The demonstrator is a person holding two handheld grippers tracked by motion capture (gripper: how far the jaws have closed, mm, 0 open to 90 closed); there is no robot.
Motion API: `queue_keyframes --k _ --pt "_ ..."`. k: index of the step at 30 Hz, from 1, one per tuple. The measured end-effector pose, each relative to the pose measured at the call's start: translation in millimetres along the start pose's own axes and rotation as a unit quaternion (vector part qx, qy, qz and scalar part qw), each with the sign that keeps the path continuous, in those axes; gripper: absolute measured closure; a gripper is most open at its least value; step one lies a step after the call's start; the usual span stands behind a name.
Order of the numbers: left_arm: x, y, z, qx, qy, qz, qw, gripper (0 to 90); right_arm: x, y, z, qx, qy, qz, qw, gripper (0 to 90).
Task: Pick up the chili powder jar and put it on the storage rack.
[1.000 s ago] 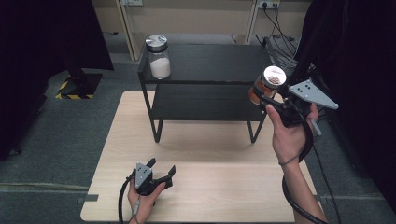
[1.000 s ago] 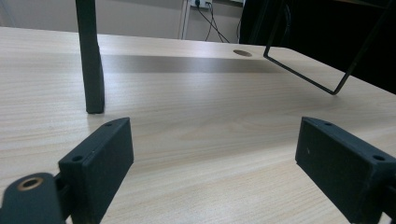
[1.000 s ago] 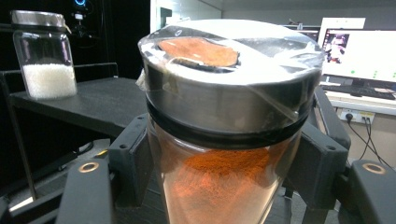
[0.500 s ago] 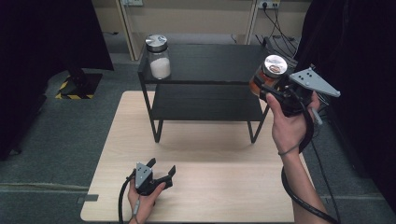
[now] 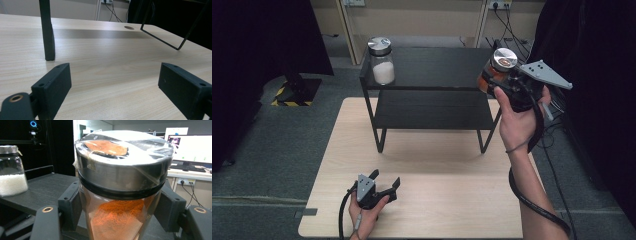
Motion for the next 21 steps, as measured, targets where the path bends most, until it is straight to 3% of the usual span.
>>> queue_keyframes --k 12,21 --pt "-0.5 0.0 -1.2 0.004 -0.001 -0.002 1.0 10.9 -19.1 30.0 -11.0 0.023 -0.024 -0.024 0.9992 32.3" --pt "-0.7 0.1 -1.1 0.003 -0.001 -0.002 1.0 10.9 -28.5 44.6 -10.7 0.04 -0.024 -0.045 0.9979 32.3"
Point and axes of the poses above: each handheld gripper's, and its own axes: y roughly forward along the jaws, x roughly out of its underside, z roughly to its right, the point moved 2 cm from there along y, roughly forward along the jaws, and after that the axes turned 13 degrees about x, right-handed, at the moved point
